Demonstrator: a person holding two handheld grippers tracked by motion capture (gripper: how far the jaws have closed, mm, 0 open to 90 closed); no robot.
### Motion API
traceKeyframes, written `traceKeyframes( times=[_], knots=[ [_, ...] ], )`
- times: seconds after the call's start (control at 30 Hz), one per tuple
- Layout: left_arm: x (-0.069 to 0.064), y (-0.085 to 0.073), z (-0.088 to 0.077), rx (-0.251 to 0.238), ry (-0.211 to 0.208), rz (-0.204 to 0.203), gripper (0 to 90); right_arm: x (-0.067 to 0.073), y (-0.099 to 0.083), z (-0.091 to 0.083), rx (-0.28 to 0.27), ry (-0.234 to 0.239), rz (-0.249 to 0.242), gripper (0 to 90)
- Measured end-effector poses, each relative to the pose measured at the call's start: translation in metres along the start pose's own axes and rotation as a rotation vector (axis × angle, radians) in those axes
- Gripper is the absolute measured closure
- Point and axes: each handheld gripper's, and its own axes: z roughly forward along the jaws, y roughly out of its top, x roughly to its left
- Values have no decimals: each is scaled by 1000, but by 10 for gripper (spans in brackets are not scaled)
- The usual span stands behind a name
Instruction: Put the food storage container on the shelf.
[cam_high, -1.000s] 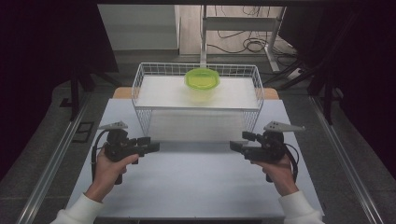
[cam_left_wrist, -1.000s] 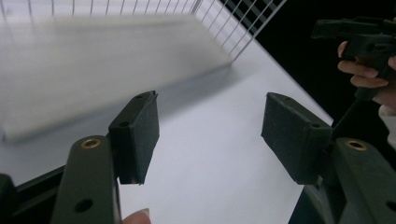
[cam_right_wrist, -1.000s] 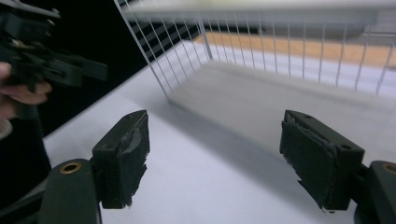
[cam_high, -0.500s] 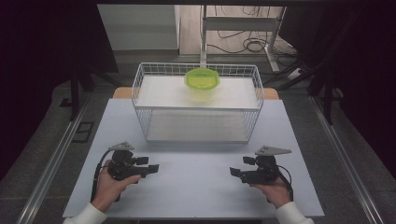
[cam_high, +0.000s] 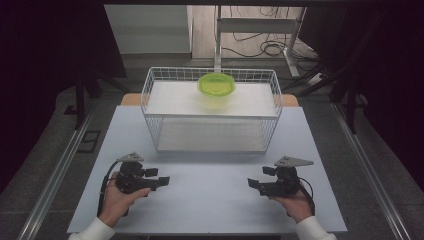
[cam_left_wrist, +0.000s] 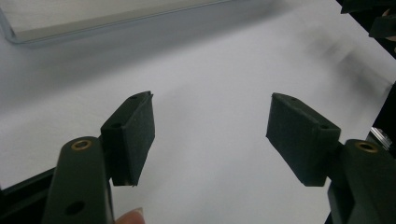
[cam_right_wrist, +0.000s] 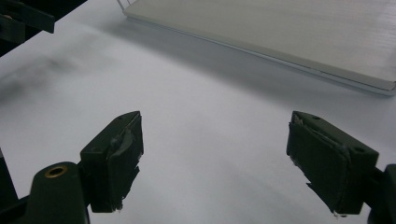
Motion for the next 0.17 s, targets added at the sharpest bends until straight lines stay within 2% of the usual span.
traceKeyframes(
  times=[0.17],
  knots=[
    [1,0,-1,-6,4,-9,322,-1,1,-2,-18,-8,-4,185]
  ],
)
